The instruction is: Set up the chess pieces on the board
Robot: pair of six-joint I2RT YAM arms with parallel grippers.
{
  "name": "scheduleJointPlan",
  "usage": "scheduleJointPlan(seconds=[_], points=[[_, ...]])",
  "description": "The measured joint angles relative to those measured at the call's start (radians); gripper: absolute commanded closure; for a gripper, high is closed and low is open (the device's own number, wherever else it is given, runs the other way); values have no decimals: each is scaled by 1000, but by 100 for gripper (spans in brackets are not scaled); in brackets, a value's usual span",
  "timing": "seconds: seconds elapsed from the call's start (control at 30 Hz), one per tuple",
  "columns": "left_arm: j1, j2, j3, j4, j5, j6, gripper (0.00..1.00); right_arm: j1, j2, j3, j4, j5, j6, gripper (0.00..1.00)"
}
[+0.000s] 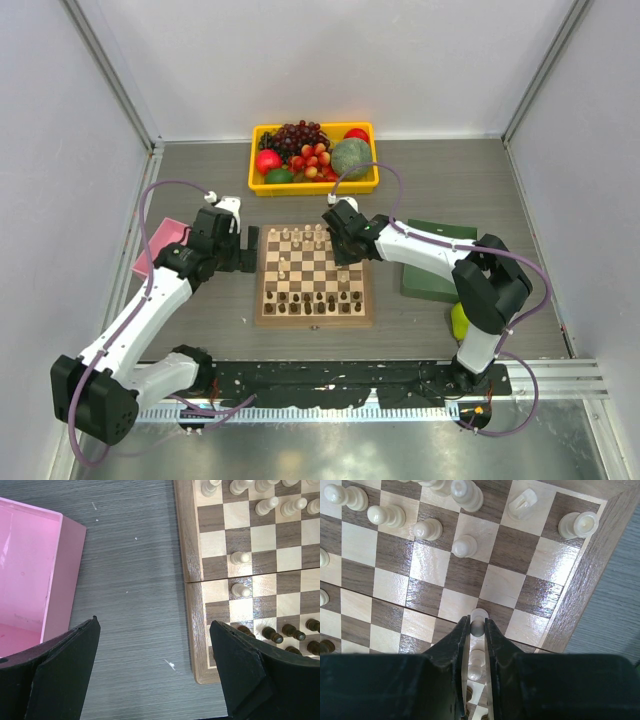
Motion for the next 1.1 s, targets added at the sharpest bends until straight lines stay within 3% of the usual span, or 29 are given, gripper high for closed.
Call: scheduleJointPlan(seconds=[1.1], points=[[0,26,0,-6,8,-1,0,-60,46,79,29,59,-30,83]])
